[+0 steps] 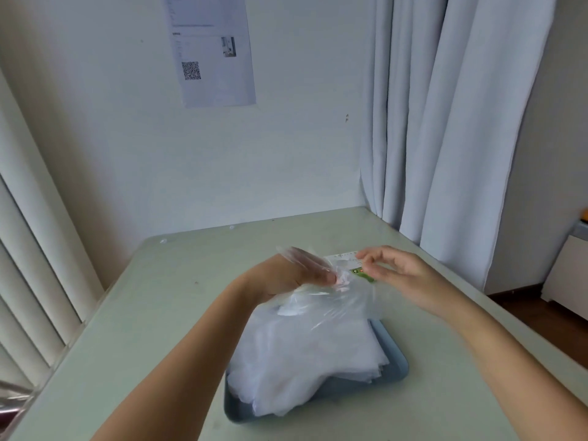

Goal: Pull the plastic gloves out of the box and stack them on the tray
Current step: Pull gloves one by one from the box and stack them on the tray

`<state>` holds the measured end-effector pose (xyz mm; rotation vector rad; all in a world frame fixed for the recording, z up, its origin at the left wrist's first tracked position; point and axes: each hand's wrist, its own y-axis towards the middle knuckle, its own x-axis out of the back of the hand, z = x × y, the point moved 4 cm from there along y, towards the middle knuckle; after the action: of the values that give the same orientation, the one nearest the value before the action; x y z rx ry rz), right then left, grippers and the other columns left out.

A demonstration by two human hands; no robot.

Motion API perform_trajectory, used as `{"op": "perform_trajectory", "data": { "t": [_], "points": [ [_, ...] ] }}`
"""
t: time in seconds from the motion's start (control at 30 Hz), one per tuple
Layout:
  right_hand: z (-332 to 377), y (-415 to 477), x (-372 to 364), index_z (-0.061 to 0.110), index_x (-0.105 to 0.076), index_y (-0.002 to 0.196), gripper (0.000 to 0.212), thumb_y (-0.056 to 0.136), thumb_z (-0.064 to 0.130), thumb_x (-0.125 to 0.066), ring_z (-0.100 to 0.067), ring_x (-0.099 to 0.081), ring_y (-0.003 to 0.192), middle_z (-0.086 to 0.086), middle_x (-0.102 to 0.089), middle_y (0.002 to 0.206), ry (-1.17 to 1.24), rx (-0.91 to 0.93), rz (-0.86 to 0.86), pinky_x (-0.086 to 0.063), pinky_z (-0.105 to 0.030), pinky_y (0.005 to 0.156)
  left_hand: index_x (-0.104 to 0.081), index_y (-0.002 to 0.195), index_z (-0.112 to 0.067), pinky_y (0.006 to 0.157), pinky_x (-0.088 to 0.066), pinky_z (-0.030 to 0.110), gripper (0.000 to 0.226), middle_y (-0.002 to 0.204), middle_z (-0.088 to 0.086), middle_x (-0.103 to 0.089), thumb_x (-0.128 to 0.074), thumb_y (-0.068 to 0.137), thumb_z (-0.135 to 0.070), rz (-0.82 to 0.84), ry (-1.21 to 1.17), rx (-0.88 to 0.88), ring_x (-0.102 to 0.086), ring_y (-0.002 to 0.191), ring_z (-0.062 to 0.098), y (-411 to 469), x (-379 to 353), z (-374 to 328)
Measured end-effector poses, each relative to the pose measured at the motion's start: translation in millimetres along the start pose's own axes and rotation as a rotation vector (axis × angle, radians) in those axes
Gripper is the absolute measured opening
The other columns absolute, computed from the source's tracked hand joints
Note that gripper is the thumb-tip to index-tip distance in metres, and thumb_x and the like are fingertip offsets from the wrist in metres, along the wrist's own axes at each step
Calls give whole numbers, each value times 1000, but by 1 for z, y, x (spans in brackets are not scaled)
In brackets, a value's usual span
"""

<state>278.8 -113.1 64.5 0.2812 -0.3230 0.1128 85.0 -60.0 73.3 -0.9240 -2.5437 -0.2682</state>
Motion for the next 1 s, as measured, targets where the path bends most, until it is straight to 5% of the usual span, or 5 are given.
{"op": "perform_trajectory", "data": {
  "t": [0.17,0.47,0.63,0.83,1.0],
  "points": [
    [-38,-2,-23,2,-52,131,110,46,66,-83,-25,-56,122,-14,-61,128,651,-501,248,-43,-37,103,-74,82,-15,76,-41,14,14,84,-11,-68,-65,90,-21,67,255,-208,-61,81,2,-25,-1,-39],
    [-42,-11,-46,0,-74,83,58,35,21,-99,-14,-63,56,-7,-66,70,952,-559,363,-55,-25,54,-75,99,-6,82,-51,21,24,100,-2,-72,-60,92,-23,64,596,-419,-66,88,7,-50,14,-32],
    [-32,1,-36,8,-70,75,4,73,10,-74,-12,-67,57,-5,-70,70,639,-487,123,-52,-19,50,-71,90,-2,65,-51,19,10,83,7,-73,-62,91,-7,-59,157,69,-69,69,15,-52,22,0],
    [-67,31,-49,11,-58,84,16,97,6,-49,-8,-51,45,-1,-55,61,-133,-340,-56,-41,-18,44,-69,82,-4,48,-45,18,10,77,7,-71,-61,85,-9,-152,223,490,-51,42,8,-56,5,58],
    [-102,40,-74,9,-64,87,14,94,11,-52,-9,-55,72,17,-57,69,-497,-198,-24,-37,-13,60,-55,119,-2,82,-53,31,35,113,15,-65,-48,84,-6,-322,569,626,-66,90,23,-67,15,91]
  ]
}}
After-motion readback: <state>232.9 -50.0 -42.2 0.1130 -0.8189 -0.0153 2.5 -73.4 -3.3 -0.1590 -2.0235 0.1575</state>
